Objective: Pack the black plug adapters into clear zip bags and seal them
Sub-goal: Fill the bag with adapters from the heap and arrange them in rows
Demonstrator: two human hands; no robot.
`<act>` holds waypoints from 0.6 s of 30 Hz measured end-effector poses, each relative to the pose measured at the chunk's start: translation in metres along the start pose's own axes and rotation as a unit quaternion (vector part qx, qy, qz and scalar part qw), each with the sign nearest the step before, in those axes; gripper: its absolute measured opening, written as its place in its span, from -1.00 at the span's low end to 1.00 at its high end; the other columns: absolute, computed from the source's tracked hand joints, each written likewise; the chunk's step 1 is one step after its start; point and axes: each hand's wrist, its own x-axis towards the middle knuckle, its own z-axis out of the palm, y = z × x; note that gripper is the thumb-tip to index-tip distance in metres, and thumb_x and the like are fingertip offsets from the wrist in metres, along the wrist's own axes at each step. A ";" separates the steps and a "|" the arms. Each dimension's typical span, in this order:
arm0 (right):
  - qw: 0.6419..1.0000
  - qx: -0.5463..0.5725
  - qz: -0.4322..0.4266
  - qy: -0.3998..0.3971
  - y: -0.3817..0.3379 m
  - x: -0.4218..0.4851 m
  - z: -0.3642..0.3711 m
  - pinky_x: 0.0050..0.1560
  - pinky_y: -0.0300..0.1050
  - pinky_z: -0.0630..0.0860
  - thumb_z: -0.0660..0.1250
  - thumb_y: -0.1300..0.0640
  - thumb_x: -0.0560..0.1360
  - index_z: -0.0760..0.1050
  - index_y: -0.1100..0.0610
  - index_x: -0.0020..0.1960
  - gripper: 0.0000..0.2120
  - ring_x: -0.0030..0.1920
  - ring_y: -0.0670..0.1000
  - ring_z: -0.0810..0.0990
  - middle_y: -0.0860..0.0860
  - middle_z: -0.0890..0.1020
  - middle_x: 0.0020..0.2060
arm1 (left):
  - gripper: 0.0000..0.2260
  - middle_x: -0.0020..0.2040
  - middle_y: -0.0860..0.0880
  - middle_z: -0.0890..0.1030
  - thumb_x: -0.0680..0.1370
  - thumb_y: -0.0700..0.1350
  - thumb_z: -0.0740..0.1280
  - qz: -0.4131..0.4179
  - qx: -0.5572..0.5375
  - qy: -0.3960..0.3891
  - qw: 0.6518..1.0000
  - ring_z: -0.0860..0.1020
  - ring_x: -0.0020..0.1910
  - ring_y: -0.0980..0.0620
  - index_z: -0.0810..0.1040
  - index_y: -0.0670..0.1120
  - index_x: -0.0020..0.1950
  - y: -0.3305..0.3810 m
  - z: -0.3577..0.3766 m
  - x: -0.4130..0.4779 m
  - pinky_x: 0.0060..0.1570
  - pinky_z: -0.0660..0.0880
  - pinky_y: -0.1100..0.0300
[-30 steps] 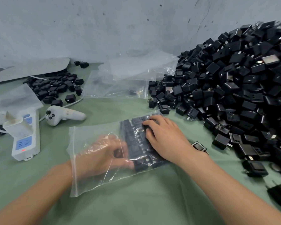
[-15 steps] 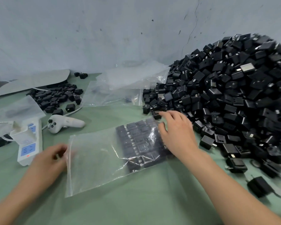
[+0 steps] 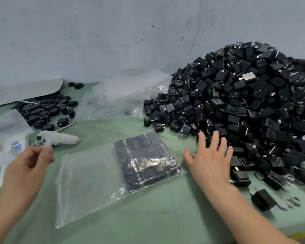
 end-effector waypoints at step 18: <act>0.983 0.064 -0.158 0.064 -0.005 0.026 0.013 -0.08 0.05 0.48 0.23 -0.07 0.54 0.43 0.05 0.14 -0.75 0.18 0.17 0.42 -0.01 0.52 0.12 | -0.56 -0.16 0.15 0.66 0.53 0.40 0.25 0.014 -0.034 -0.008 0.999 0.61 -0.21 0.26 0.58 0.04 0.02 0.015 0.006 -0.020 -0.17 0.50 0.37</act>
